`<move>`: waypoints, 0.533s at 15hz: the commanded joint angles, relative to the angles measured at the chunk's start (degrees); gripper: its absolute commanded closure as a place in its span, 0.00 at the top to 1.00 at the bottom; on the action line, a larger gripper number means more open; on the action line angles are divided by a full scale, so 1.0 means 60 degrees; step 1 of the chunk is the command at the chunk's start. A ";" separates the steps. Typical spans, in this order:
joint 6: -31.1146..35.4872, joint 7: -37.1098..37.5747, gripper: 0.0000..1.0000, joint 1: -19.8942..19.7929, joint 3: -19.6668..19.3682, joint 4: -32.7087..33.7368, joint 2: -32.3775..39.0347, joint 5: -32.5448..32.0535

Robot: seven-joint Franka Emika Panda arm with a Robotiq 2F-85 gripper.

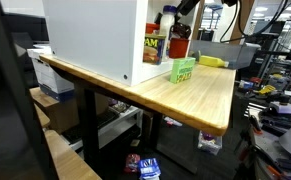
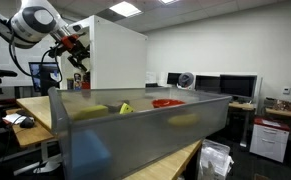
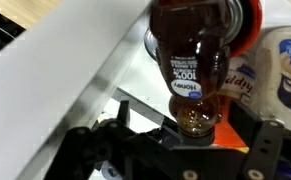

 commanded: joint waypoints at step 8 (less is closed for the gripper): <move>0.0803 0.0353 1.00 -0.0787 0.0628 0.0001 0.0674 -0.0649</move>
